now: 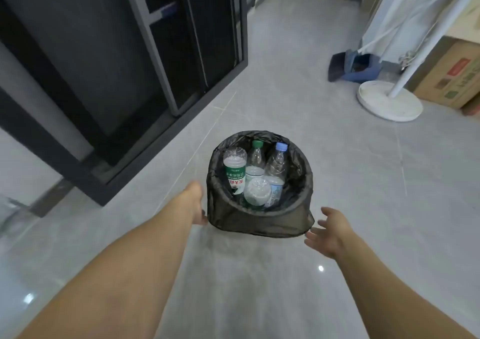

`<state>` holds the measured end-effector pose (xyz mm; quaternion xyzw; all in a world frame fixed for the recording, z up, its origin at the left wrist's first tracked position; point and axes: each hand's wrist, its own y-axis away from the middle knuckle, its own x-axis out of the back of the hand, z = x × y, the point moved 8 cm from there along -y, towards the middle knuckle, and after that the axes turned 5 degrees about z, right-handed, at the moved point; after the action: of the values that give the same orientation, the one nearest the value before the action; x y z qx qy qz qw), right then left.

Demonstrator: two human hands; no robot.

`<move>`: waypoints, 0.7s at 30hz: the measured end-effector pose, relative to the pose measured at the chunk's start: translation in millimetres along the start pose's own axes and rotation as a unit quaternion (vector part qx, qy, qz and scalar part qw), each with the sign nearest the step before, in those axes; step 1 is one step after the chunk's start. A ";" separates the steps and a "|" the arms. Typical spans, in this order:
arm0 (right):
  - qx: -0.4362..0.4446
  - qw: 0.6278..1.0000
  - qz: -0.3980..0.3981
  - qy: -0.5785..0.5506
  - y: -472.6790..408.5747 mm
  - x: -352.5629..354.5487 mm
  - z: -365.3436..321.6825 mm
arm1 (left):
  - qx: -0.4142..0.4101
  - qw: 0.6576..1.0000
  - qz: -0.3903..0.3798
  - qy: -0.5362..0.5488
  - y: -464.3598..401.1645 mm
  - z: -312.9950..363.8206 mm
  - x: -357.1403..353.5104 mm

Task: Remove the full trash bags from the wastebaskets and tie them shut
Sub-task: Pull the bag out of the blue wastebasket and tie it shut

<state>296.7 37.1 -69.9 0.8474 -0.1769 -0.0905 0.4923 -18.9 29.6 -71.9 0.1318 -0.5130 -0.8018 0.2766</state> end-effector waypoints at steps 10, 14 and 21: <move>-0.044 0.998 -0.032 0.009 0.2 -20.1 13.3 | 0.005 0.988 -0.055 -0.142 5.0 -14.6 -5.1; -0.011 1.000 -0.022 0.013 8.4 -19.8 -14.6 | -0.005 0.986 -0.039 -0.164 24.8 3.3 -3.1; 0.068 0.996 0.019 0.060 29.1 -23.8 -45.3 | -0.029 0.998 0.046 -0.026 43.3 37.0 19.7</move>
<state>283.5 69.5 -22.5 0.8796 -0.1688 -0.0173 0.4445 -39.9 32.1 -15.4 0.0785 -0.5019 -0.8062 0.3033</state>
